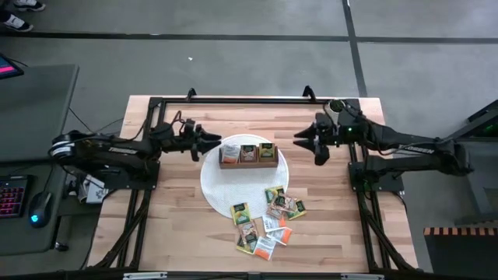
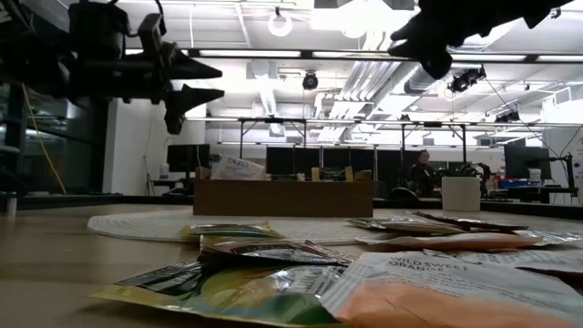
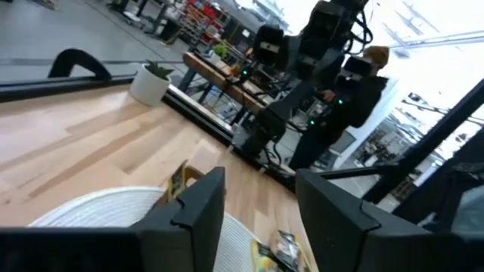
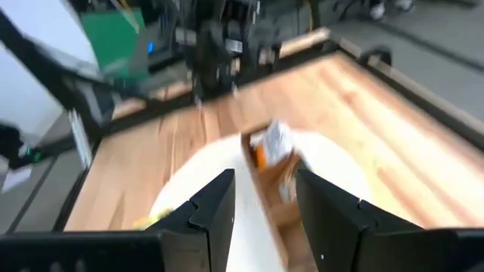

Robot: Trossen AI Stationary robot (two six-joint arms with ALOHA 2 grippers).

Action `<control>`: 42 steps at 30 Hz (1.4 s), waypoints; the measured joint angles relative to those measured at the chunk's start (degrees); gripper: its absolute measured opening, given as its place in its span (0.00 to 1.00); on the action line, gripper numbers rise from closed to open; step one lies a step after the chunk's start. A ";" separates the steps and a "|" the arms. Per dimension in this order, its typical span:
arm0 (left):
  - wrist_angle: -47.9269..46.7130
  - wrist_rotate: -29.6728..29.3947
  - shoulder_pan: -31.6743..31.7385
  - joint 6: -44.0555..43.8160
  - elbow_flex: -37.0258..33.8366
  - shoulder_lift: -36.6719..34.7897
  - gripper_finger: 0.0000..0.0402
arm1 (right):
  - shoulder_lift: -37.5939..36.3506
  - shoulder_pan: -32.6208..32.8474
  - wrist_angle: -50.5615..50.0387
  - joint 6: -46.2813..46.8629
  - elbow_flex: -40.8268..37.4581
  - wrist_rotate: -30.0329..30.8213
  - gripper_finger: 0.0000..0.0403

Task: Pick & Place Tea
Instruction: Put the brown tea bag into the middle section of the wooden organizer

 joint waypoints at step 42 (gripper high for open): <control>-27.94 -0.46 -16.35 -0.84 5.79 -5.57 0.36 | 26.37 28.32 -7.63 14.42 0.00 5.51 0.34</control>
